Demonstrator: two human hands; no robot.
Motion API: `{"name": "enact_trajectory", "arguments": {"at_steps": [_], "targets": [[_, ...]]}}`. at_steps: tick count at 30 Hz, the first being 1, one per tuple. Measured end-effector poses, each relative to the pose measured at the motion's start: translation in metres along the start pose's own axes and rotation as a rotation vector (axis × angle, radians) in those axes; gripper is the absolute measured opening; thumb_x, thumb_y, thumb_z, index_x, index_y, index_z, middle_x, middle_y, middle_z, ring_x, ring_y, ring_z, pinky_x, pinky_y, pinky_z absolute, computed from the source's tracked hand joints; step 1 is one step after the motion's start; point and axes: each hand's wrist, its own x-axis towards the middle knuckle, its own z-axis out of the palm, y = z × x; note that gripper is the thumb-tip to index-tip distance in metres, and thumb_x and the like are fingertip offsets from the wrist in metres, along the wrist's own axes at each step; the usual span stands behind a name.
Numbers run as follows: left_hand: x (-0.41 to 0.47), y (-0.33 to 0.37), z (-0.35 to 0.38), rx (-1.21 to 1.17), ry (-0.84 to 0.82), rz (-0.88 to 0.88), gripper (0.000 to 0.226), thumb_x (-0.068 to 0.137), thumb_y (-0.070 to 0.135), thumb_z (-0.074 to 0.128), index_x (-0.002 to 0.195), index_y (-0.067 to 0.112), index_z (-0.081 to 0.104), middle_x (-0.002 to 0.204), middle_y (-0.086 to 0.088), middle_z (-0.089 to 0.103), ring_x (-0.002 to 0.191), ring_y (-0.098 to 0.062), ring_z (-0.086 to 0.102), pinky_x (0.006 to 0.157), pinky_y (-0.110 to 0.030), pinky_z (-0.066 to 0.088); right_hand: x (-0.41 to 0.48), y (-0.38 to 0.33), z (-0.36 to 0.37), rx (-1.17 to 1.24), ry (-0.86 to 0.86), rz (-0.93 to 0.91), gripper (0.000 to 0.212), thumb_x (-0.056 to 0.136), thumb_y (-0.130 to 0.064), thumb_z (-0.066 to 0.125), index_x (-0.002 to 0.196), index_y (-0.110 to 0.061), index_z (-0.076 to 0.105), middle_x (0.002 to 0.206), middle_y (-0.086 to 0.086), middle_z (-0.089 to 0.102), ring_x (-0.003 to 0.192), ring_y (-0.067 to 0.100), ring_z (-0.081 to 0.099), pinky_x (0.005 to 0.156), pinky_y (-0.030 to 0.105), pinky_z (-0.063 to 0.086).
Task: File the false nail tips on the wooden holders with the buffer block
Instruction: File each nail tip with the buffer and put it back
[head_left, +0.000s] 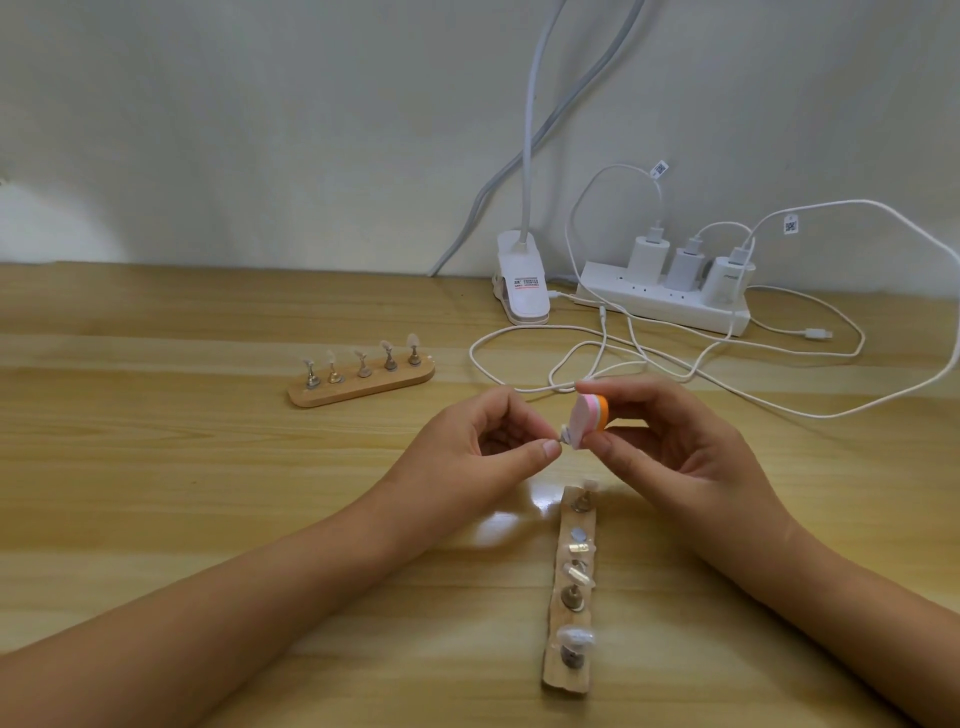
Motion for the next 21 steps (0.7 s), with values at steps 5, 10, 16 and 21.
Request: {"name": "enact_trajectory", "arguments": {"at_steps": [5,10,16,21], "targets": [[-0.0001,-0.0005,0.0006,-0.001,0.003,-0.012,0.013,0.086,0.009,0.071,0.081,0.020,0.065,0.079,0.003,0.067,0.077,-0.009,0.061,0.076,-0.027,0.050,-0.0006,-0.0002,-0.0005,-0.002,0.009,-0.007,0.030,0.083,-0.021,0.071,0.113,-0.021,0.065,0.110,0.003,0.069,0.103,0.025,0.068,0.090,0.030,0.057],[-0.0002,0.0002,0.0007,0.019,-0.002,-0.009,0.012,0.086,0.008,0.071,0.082,0.019,0.065,0.080,-0.001,0.068,0.077,-0.010,0.062,0.077,-0.029,0.051,-0.0001,-0.0007,0.0008,-0.006,0.026,-0.021,0.030,0.083,-0.027,0.072,0.112,-0.022,0.064,0.109,0.001,0.069,0.102,0.024,0.068,0.089,0.026,0.055],[-0.0019,0.0029,0.0007,0.042,-0.011,-0.014,0.008,0.086,0.009,0.071,0.083,0.016,0.066,0.088,-0.015,0.069,0.079,-0.012,0.062,0.078,-0.032,0.051,-0.0005,0.0018,-0.0010,-0.025,0.015,-0.029,0.029,0.085,-0.025,0.070,0.114,-0.024,0.064,0.110,-0.001,0.068,0.103,0.022,0.067,0.089,0.025,0.054],[-0.0021,0.0045,0.0016,0.048,-0.004,-0.018,0.009,0.086,0.008,0.070,0.083,0.015,0.066,0.091,-0.018,0.068,0.079,-0.012,0.061,0.079,-0.034,0.051,0.0005,0.0016,-0.0012,-0.032,0.007,-0.013,0.030,0.085,-0.025,0.070,0.114,-0.022,0.065,0.108,0.000,0.069,0.102,0.021,0.067,0.090,0.027,0.055]]}}
